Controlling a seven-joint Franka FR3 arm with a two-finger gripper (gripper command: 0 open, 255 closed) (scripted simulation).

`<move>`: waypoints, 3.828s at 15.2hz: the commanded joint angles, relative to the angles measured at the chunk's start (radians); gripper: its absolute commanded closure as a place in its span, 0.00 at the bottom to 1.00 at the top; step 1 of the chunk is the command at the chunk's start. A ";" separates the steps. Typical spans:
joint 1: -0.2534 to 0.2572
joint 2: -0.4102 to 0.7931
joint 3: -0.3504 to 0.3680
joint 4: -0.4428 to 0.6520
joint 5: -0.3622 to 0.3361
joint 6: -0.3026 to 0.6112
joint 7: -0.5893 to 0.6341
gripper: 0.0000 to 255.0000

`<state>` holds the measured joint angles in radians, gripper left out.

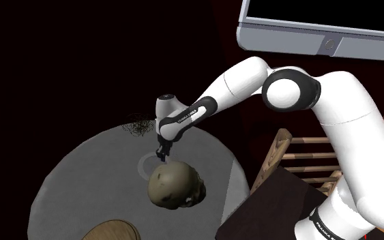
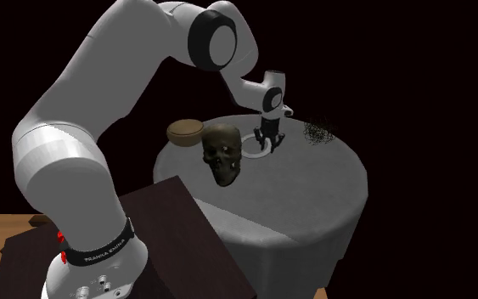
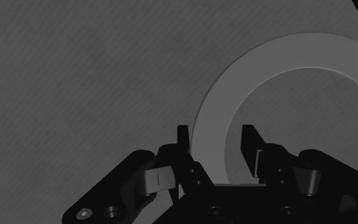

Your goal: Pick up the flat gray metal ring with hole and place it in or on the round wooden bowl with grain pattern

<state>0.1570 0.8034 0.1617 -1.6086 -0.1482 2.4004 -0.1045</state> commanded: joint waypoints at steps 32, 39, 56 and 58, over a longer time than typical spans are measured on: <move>0.176 -0.278 0.078 -0.183 0.008 -0.095 0.256 1.00; 0.293 -0.278 0.104 -0.183 -0.010 -0.097 0.408 1.00; 0.454 -0.155 0.109 -0.113 -0.063 -0.049 0.597 1.00; 0.457 -0.136 0.105 -0.112 -0.068 -0.032 0.600 1.00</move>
<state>0.6124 0.6565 0.2689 -1.7214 -0.2133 2.3585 0.4944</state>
